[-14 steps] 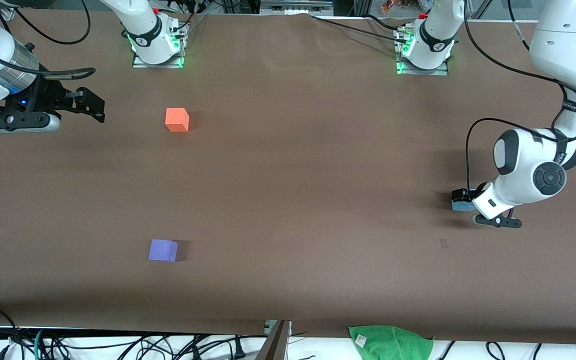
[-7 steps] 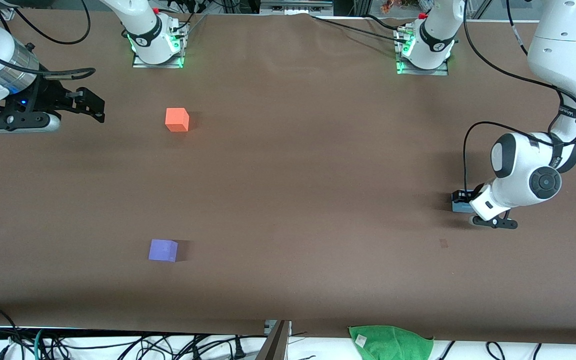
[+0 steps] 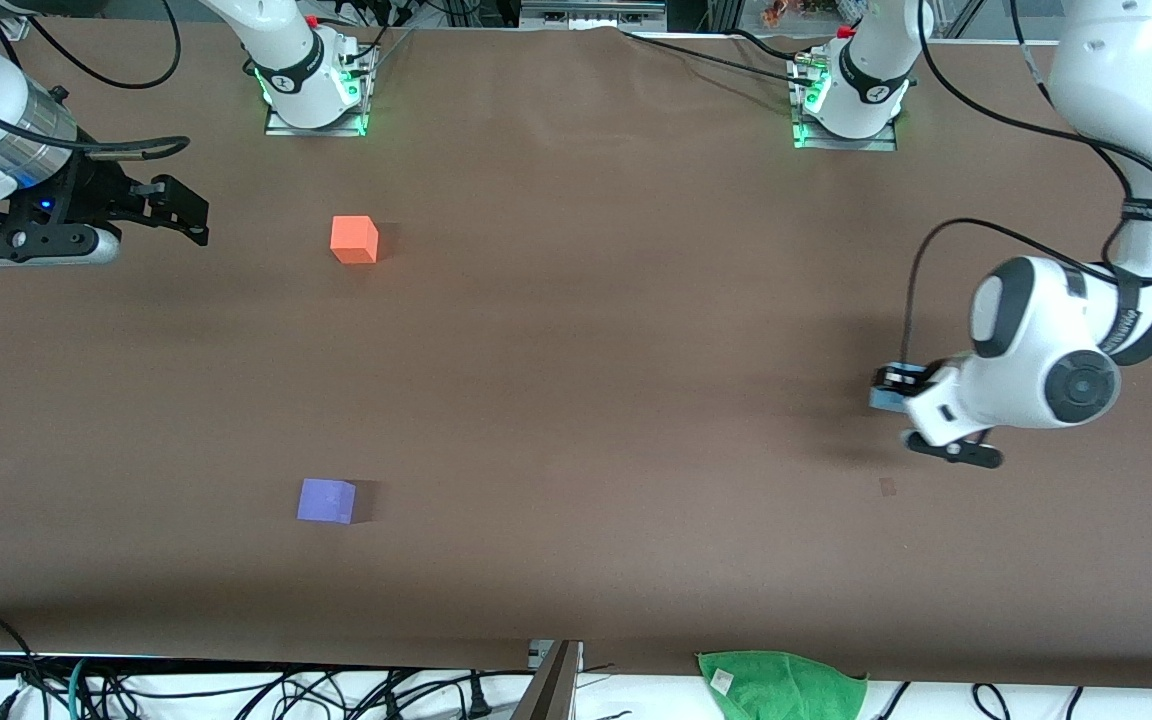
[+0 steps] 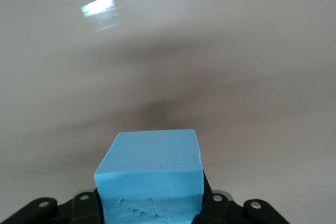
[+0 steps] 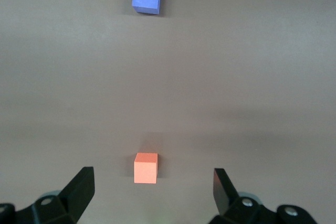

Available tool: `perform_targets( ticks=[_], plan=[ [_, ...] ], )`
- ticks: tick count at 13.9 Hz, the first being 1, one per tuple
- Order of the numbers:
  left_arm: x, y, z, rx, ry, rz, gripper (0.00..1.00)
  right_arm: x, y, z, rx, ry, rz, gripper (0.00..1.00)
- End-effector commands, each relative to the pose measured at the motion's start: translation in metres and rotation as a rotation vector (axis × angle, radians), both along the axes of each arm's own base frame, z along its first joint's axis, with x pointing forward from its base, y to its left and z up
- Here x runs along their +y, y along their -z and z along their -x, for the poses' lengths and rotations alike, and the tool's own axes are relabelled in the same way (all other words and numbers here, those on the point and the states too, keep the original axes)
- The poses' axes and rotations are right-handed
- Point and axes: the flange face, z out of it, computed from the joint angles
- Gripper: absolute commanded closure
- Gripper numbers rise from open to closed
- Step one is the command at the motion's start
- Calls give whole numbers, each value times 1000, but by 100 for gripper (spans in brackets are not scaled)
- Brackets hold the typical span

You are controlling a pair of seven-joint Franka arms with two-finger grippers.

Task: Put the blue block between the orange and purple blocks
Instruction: 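Carry the blue block with the left gripper toward the table middle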

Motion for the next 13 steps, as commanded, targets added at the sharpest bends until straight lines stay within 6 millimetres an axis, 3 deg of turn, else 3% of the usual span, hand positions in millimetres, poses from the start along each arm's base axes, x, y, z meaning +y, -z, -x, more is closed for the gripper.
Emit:
perform_targets(
  ticks=[1, 4, 6, 8, 9, 13],
  plan=[
    [-112, 6, 13, 26, 57, 5, 87, -1, -2, 1, -8, 12, -2, 0],
    [-245, 33, 24, 9, -34, -3, 88, -2, -2, 1, -11, 14, -2, 0],
    [-309, 58, 35, -41, -96, 18, 89, -2, -1, -1, -18, 6, -4, 0],
    [-352, 80, 50, -105, -140, 65, 89, -4, 0, -5, -29, 4, -8, 0],
    [-364, 92, 56, -117, -165, 73, 89, -4, 0, -7, -41, 4, -10, 0],
    [-388, 112, 70, -169, -178, 84, 83, -2, 2, -11, -48, 1, -11, 0]
  ],
)
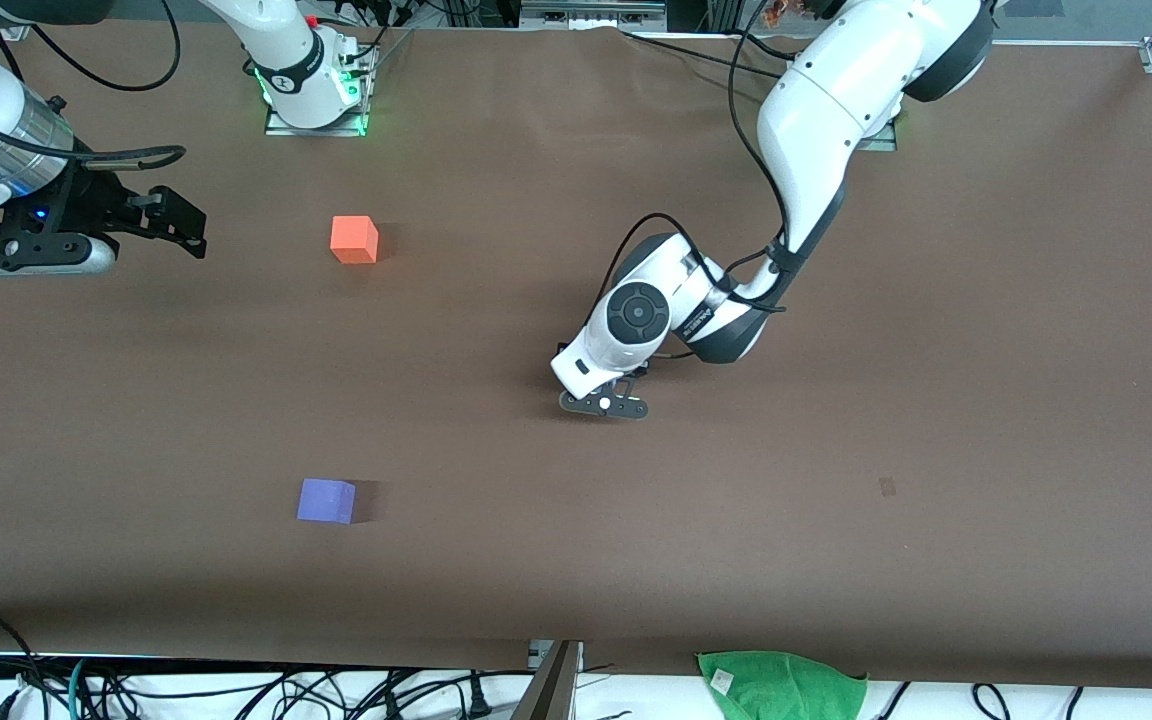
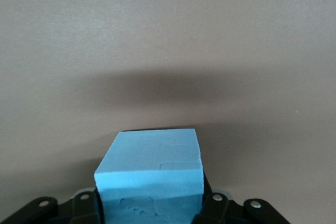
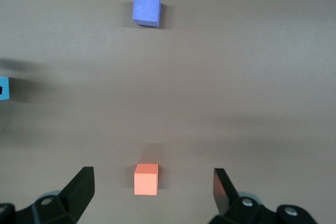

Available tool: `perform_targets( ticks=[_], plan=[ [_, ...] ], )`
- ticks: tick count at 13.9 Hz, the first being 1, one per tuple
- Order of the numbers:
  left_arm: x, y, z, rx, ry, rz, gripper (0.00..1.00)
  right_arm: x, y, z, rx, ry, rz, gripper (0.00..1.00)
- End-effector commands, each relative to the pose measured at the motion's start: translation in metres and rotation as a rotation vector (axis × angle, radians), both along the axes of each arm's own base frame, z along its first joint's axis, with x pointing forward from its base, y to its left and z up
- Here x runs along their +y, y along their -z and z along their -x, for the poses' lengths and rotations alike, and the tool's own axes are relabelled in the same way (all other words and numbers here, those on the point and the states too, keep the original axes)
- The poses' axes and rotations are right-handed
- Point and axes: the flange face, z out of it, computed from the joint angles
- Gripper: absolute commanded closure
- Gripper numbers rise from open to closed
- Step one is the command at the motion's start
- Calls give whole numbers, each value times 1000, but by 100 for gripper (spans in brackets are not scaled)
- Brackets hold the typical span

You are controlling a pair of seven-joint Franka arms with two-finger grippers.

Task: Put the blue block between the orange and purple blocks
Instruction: 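Carry the blue block with the left gripper toward the table middle, then set down the blue block while the right gripper reaches toward it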

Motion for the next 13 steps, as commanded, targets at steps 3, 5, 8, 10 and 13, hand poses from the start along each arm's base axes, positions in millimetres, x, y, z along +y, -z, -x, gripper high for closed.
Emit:
perform_targets(
  ticks=[3, 5, 8, 10, 13],
  plan=[
    [-9, 0, -1, -41, -12, -32, 0, 2, 5, -5, -3, -4, -4, 0],
    [-2, -35, -12, -72, -25, -16, 0, 3, 20, -10, 24, 13, -3, 0],
    [2, -118, -6, -78, -6, -40, 0, 7, 26, -13, 33, 5, -4, 0],
    [31, -173, -12, -69, -26, -78, 0, 20, 57, -21, 96, -21, 9, 0],
    [108, -242, -30, -32, 43, -115, 0, 44, 112, -34, 176, -69, 35, 0]
  ],
)
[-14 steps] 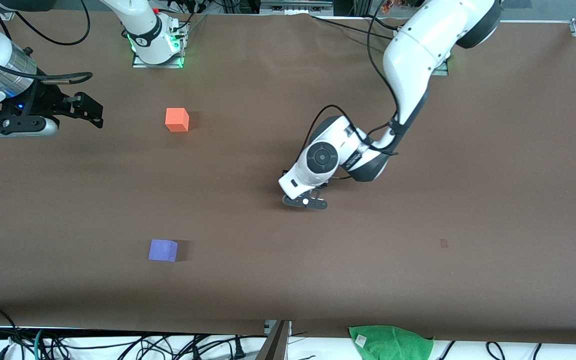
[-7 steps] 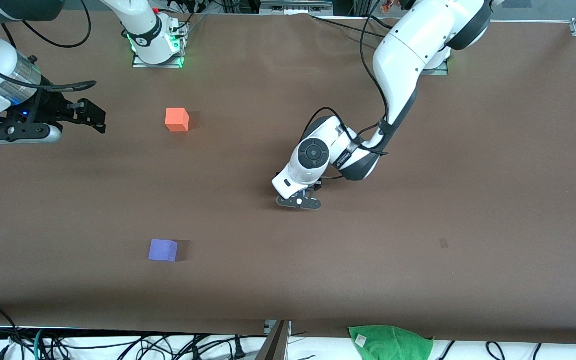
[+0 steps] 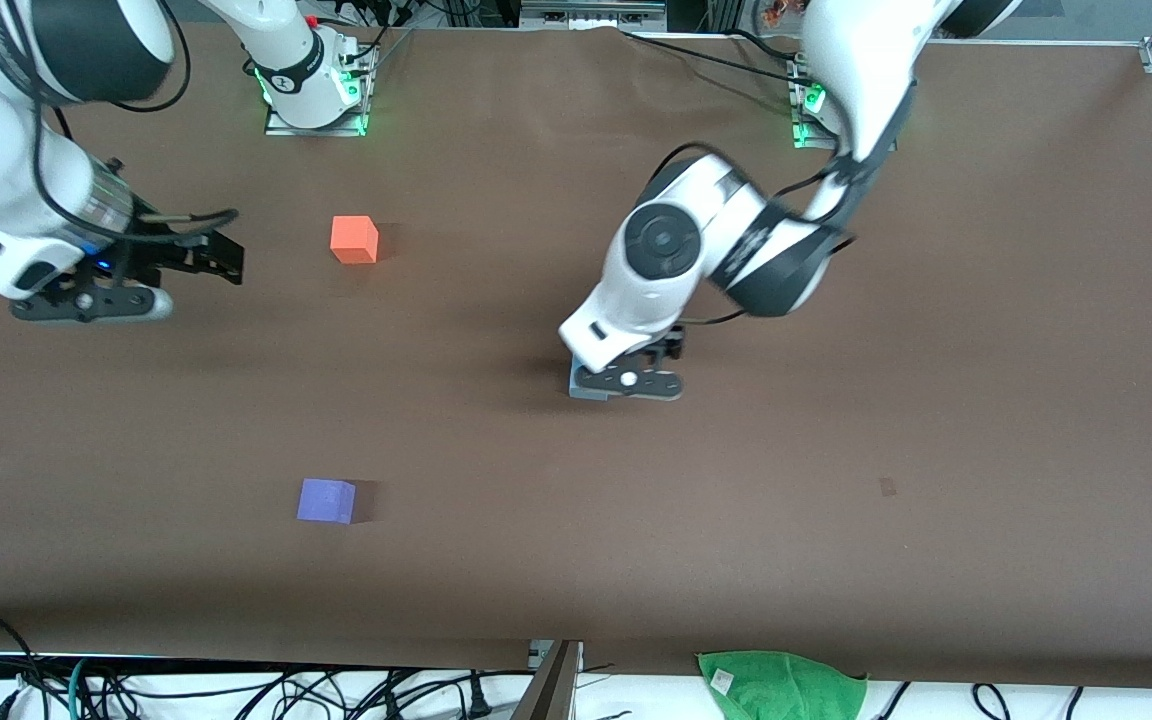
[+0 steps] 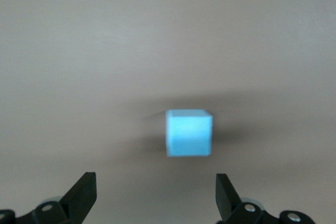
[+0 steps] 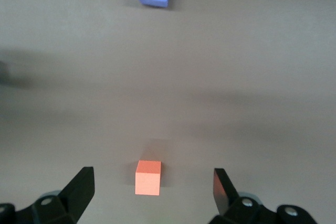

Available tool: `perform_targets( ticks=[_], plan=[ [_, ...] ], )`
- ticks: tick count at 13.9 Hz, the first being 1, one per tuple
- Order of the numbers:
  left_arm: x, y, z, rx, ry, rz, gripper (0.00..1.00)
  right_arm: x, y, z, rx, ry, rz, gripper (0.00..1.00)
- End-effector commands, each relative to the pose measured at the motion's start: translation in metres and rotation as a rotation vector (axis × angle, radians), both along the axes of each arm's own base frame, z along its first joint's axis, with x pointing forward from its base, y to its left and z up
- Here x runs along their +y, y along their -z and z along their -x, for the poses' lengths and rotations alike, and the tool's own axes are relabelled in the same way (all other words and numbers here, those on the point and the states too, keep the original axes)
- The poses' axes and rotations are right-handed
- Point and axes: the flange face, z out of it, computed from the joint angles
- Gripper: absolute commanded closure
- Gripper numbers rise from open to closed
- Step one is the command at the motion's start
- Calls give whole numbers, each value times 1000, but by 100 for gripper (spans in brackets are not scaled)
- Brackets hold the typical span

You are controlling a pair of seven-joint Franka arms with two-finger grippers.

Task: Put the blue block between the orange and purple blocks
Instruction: 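Set down the blue block while the right gripper reaches toward it, then grasp the blue block with the right gripper while the left gripper withdraws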

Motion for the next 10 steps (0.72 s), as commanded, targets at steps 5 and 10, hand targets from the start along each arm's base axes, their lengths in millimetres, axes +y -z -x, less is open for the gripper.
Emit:
perform_targets(
  ticks=[5, 10],
  plan=[
    [158, -88, -8, 181, 54, -73, 0, 89, 87, -19, 53, -11, -44, 0],
    [172, -106, -1, 194, 39, -91, 0, 232, 184, -18, -61, 118, -81, 0]
  ],
)
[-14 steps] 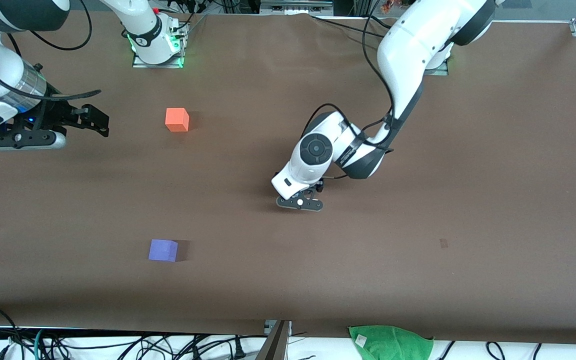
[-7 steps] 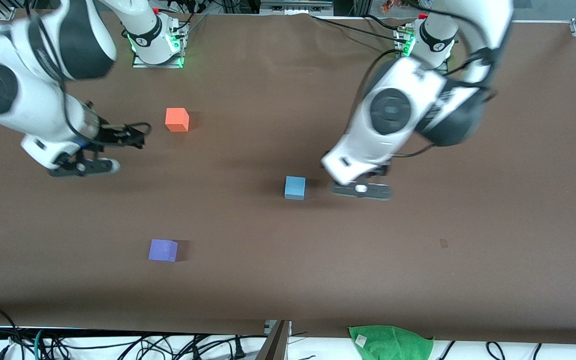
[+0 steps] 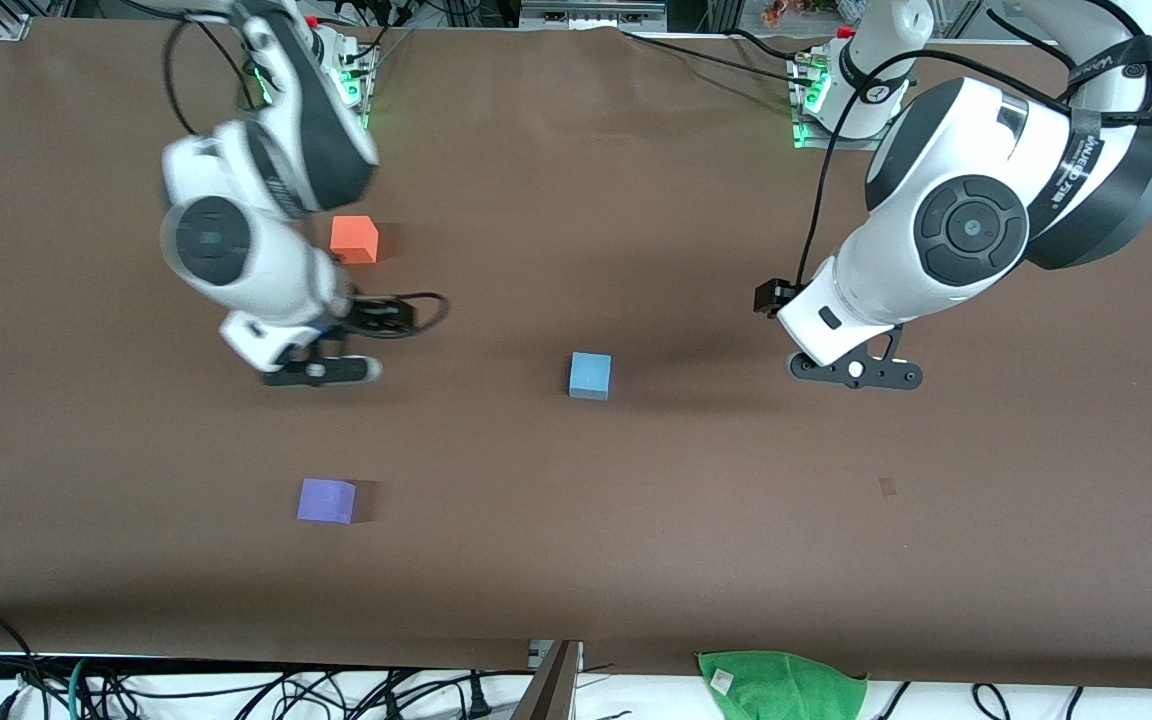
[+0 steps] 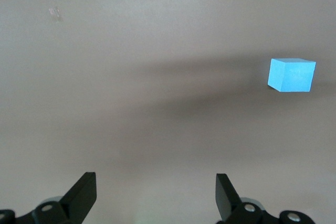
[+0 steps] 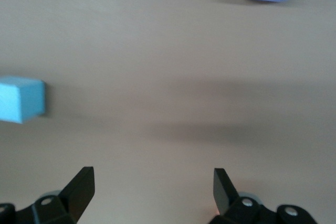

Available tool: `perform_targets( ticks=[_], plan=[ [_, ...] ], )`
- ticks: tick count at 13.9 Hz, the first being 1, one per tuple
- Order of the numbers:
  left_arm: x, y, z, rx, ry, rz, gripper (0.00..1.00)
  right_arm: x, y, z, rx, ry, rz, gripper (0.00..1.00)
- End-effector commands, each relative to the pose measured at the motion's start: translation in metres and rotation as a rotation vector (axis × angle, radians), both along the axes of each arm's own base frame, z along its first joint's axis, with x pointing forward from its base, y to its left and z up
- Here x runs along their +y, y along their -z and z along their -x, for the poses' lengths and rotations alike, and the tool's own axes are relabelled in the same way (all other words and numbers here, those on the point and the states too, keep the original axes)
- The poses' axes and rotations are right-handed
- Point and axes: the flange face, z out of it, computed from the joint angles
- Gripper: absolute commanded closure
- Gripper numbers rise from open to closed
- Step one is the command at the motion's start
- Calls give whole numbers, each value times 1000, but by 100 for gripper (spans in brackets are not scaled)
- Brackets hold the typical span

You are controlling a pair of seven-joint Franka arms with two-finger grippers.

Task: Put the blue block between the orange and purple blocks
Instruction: 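Grasp the blue block with the right gripper while the left gripper withdraws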

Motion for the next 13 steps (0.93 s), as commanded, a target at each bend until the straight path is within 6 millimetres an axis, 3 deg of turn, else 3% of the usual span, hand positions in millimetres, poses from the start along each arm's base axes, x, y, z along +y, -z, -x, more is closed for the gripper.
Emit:
perform_targets(
  ticks=[1, 2, 3, 5, 7, 9, 10, 12, 13],
  plan=[
    [8, -21, 15, 7, 9, -8, 0, 84, 53, -4, -53, 109, -32, 0],
    [8, -27, 18, -2, 12, -6, 0, 131, 67, 8, -74, 139, -47, 0],
    [7, -30, 20, 0, 16, -7, 0, 164, 82, 12, -93, 179, -65, 0],
    [16, -49, 31, -9, 26, -2, 0, 201, 109, 8, -106, 246, -88, 0],
    [26, -79, 55, -51, 31, -6, 0, 227, 129, 10, -135, 303, -118, 0],
    [80, -91, 59, -88, -59, -29, 0, 234, 137, 15, -154, 291, -117, 0],
    [108, -87, 58, -131, -92, -25, 0, 234, 141, 16, -166, 278, -102, 0],
    [190, -85, 52, -223, -152, 16, 0, 238, 148, 21, -168, 263, -88, 0],
    [206, -84, 52, -215, -130, 55, 0, 241, 153, 25, -164, 259, -84, 0]
  ],
)
